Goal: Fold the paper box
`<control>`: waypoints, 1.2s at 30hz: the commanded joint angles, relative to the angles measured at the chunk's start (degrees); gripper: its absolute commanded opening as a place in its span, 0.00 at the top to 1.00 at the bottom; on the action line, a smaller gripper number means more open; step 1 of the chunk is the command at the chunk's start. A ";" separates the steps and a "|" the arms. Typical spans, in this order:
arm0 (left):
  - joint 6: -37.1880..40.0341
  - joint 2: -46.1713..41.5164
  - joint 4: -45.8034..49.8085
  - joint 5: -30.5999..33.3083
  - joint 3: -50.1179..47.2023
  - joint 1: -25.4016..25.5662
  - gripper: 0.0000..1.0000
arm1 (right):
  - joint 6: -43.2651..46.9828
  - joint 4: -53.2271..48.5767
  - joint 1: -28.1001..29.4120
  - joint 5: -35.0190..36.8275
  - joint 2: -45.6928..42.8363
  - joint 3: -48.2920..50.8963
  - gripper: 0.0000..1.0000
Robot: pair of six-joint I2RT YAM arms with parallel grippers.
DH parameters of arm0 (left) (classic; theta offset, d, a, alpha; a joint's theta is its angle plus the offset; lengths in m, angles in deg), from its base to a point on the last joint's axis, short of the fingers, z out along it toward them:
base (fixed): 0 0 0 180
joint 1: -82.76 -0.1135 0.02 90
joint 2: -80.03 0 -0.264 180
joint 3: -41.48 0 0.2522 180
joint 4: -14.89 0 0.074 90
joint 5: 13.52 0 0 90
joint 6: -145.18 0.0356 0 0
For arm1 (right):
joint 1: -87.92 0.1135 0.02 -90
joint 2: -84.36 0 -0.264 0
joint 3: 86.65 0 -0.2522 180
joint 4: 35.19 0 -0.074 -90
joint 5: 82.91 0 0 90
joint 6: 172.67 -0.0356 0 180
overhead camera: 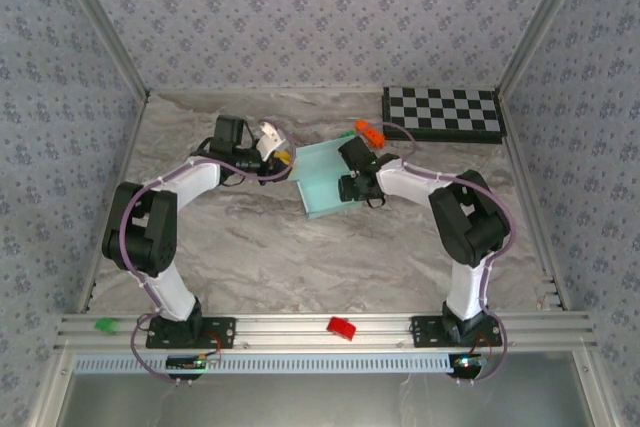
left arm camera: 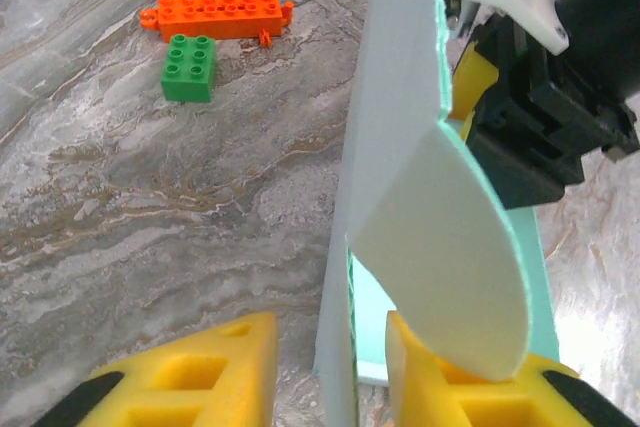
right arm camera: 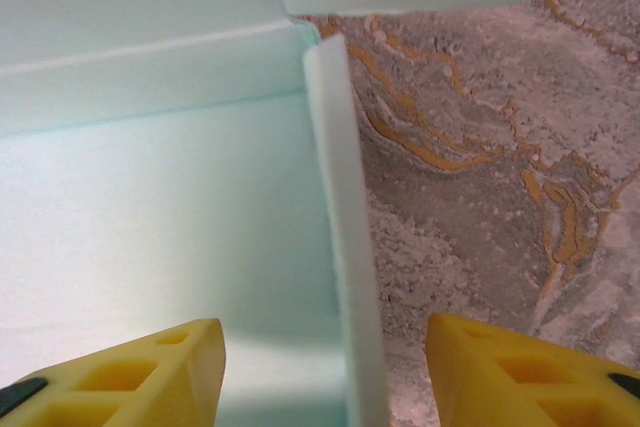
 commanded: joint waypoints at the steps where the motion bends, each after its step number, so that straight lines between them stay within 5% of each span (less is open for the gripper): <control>1: 0.52 -0.14 -0.78 -0.55 1.13 0.10 0.56 | -1.50 1.58 -0.48 -1.68 -2.62 2.64 0.40; 7: -0.05 -2.18 -2.97 0.25 -0.34 0.19 0.40 | -1.10 5.69 -1.15 -3.45 -5.82 6.02 0.28; 22: -7.93 -14.24 -3.68 8.32 -4.23 -1.32 0.36 | 2.39 9.06 -3.58 -5.44 -13.71 11.45 0.27; 28: -21.52 -15.44 -3.43 22.94 -1.80 -5.76 0.35 | 2.66 8.82 -4.72 -3.56 -18.58 13.50 0.27; 36: -39.04 -8.89 10.52 43.82 7.81 -13.32 0.35 | 2.73 7.19 -7.34 -2.37 -23.03 15.50 0.27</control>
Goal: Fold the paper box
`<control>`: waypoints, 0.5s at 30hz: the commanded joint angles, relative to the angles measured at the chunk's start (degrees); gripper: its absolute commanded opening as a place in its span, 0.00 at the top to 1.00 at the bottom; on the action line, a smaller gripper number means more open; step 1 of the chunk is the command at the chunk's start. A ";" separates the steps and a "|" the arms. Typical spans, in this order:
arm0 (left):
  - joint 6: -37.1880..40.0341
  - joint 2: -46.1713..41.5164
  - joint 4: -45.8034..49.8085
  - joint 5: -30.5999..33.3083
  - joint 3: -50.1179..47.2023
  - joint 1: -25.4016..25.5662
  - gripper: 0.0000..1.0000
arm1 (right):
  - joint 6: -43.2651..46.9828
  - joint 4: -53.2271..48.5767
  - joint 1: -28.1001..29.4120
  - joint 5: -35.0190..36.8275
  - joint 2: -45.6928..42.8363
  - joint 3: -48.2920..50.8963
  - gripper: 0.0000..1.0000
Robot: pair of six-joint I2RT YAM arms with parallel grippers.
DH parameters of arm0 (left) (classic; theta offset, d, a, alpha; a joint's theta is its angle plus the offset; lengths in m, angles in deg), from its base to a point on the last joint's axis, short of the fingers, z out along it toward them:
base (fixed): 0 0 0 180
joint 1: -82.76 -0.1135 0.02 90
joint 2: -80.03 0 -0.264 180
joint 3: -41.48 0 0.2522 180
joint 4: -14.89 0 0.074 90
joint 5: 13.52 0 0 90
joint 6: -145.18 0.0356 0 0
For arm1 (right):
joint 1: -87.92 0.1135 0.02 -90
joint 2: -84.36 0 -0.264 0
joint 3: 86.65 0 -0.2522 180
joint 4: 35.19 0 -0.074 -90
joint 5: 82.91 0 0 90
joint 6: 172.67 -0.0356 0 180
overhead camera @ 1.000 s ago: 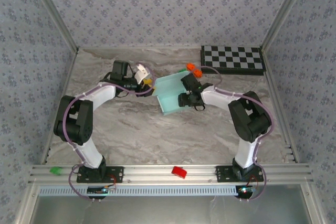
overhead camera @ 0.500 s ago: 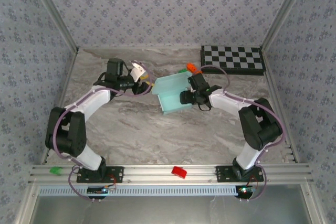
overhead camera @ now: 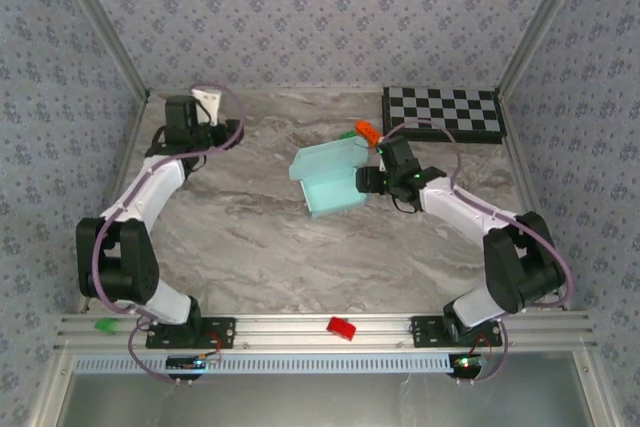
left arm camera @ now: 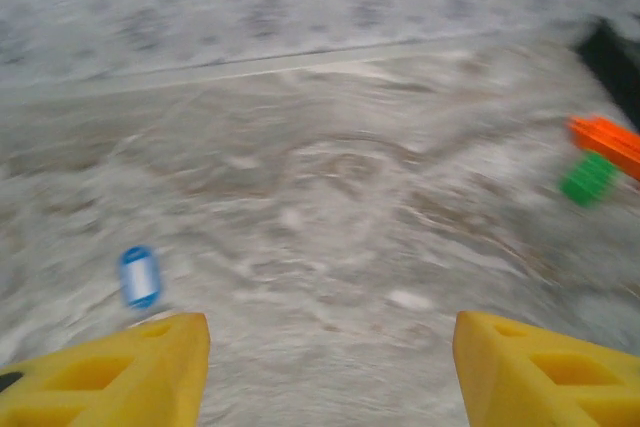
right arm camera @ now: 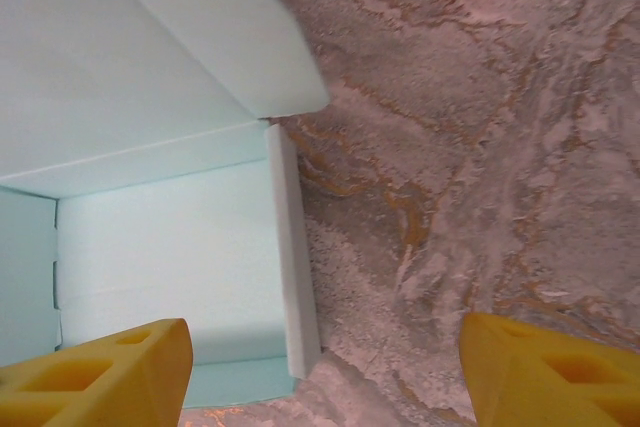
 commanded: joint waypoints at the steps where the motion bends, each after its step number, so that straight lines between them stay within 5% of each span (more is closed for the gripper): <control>1: -9.97 3.72 9.02 10.23 4.95 -2.74 0.35 | 0.95 -1.44 -1.11 1.20 -2.13 1.63 0.27; 15: -12.09 27.65 23.93 0.28 25.42 -10.40 0.47 | 0.92 -1.17 -2.37 1.77 -4.09 3.50 0.28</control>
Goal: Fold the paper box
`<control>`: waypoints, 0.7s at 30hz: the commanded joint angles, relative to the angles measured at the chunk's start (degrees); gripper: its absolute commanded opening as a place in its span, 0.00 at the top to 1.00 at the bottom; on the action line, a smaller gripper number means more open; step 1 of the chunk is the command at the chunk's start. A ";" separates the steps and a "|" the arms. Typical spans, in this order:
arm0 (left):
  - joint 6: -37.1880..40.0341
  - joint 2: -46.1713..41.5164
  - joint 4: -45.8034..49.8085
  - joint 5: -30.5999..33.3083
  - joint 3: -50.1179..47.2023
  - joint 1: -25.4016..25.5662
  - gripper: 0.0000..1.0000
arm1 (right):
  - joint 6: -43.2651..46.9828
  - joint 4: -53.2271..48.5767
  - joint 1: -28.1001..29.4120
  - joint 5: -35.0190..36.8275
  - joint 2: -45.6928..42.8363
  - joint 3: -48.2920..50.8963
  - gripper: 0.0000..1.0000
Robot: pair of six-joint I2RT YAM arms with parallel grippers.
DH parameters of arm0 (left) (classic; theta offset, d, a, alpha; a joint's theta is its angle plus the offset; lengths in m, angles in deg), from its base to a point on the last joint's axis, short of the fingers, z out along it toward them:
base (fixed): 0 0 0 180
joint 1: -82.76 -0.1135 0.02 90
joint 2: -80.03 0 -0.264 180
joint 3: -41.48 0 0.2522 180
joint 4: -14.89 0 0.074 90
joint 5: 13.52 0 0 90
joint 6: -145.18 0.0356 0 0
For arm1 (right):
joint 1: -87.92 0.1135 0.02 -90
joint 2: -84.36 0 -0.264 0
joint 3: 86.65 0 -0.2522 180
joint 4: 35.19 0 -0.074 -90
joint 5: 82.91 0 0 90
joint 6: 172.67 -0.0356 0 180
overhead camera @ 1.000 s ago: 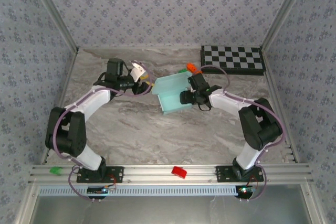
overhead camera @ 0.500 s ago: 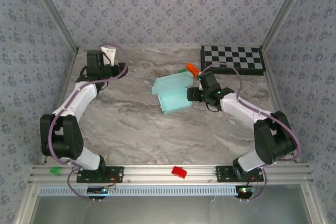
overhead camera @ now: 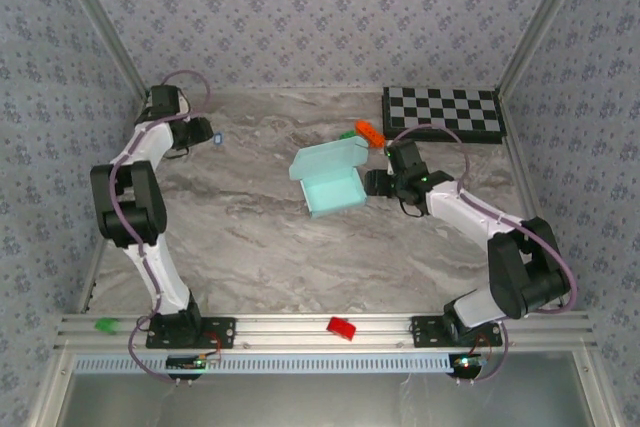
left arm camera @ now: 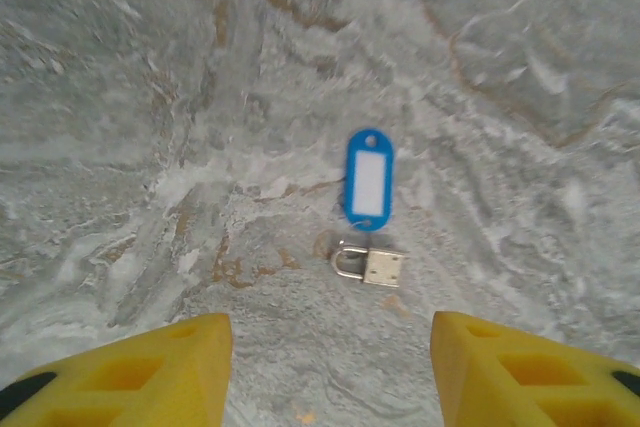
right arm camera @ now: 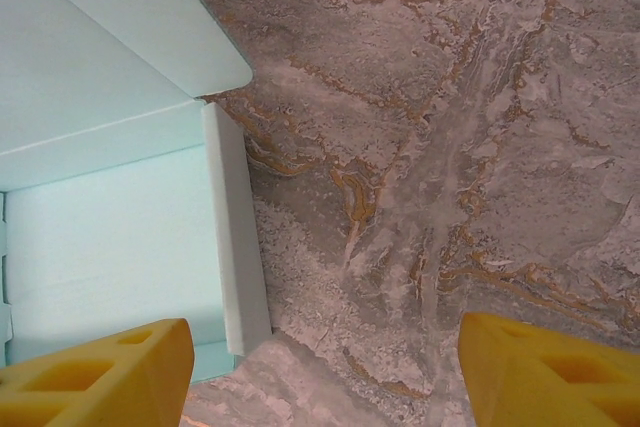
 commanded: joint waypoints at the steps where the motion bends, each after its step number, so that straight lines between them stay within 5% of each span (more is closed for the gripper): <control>1: -0.32 3.19 5.09 -2.81 5.51 -0.31 0.47 | 0.44 -0.87 -0.32 1.37 -2.33 0.88 0.28; 7: 0.46 10.50 9.21 -4.93 13.24 -0.85 0.64 | 0.25 -1.49 -0.50 1.14 -2.87 1.30 0.28; 21: 0.61 16.79 11.92 -9.23 17.54 -0.79 0.67 | -0.35 -1.01 -0.57 0.10 -2.71 1.96 0.28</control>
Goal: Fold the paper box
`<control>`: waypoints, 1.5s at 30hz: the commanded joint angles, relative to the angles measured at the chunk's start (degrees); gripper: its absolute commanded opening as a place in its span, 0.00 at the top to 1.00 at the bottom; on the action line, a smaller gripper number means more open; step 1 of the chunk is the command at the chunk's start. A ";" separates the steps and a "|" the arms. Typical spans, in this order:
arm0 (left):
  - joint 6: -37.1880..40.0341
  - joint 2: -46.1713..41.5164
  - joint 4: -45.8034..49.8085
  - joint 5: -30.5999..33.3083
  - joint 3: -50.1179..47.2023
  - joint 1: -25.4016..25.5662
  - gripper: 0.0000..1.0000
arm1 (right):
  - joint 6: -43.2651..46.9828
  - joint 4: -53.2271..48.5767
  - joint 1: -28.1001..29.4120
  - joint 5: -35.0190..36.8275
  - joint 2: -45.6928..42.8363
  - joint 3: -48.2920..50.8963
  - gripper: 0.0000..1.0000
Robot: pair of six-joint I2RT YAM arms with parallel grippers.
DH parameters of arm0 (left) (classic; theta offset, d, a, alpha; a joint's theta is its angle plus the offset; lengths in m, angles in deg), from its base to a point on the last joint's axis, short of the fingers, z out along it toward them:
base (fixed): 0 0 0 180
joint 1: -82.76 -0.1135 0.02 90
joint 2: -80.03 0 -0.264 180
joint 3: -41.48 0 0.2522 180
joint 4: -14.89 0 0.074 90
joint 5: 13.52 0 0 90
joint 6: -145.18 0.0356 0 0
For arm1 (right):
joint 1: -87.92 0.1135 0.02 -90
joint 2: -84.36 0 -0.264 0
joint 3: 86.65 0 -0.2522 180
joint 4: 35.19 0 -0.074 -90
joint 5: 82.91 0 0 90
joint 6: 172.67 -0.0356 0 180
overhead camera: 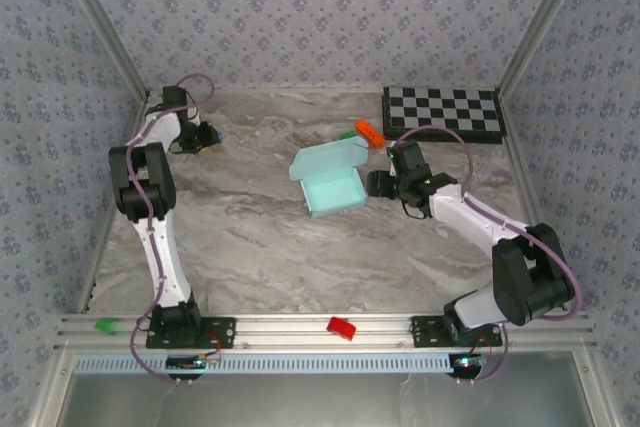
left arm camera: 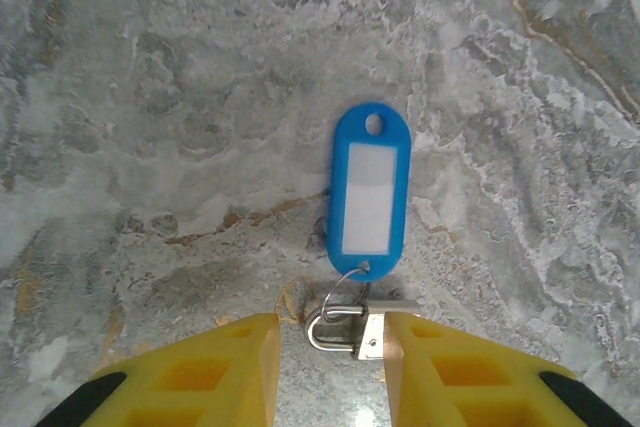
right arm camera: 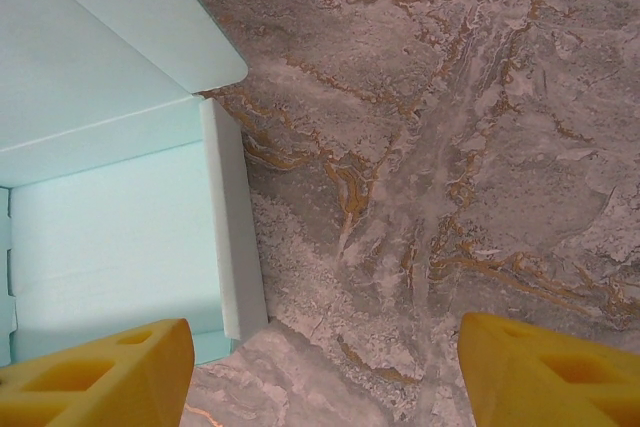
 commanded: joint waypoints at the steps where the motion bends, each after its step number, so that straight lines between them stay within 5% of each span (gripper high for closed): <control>1: 0.54 1.52 2.13 -1.75 3.10 -0.35 0.67 | -0.22 -0.72 -0.32 0.05 -0.84 0.89 0.28; 29: 0.81 3.07 3.19 -3.39 3.77 -0.24 0.80 | -0.61 -0.50 -0.24 -0.46 1.12 1.55 0.28; 45: 2.15 -3.76 5.23 1.01 0.88 0.75 1.00 | -0.71 -0.29 -0.24 -0.61 1.97 1.58 0.29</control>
